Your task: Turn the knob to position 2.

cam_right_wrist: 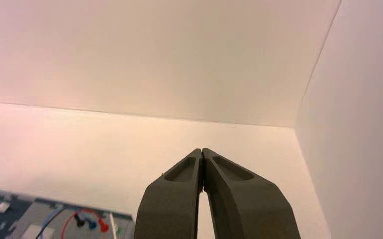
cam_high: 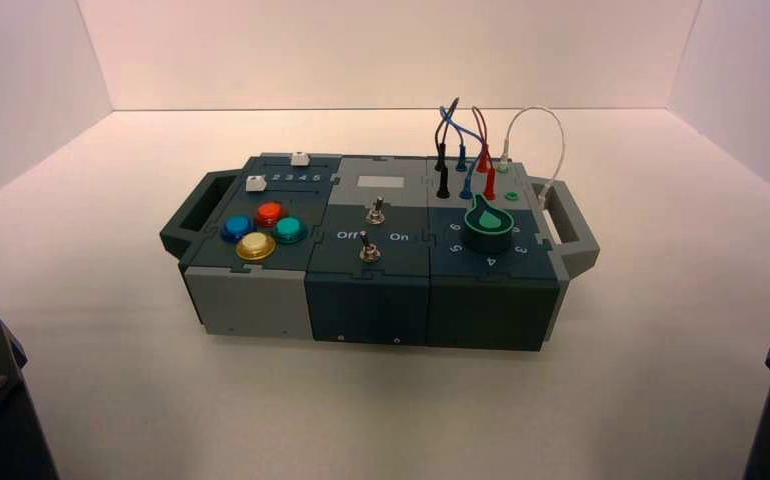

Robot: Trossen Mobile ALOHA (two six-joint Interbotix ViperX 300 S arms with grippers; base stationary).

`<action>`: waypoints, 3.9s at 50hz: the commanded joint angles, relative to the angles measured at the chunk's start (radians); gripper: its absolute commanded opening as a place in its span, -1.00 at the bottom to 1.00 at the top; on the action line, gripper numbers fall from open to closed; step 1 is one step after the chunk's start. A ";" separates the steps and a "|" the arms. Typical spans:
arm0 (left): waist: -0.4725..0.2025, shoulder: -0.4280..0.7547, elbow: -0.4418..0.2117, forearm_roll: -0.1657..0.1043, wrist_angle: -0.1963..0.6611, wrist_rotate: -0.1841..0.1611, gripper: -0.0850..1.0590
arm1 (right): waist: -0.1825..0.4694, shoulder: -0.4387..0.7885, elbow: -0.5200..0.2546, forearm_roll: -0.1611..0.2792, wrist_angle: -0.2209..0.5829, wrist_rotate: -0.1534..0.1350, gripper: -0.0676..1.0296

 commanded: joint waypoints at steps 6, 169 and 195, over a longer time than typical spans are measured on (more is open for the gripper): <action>-0.035 0.029 -0.015 0.002 0.025 0.003 -0.90 | 0.046 0.080 -0.052 0.005 0.058 0.002 -0.92; -0.927 0.525 -0.087 -0.015 0.287 0.003 -0.90 | 0.495 0.994 -0.341 0.350 0.497 0.031 -0.92; -0.928 0.526 -0.089 -0.012 0.288 0.008 -0.90 | 0.497 1.074 -0.403 0.350 0.495 0.026 -0.92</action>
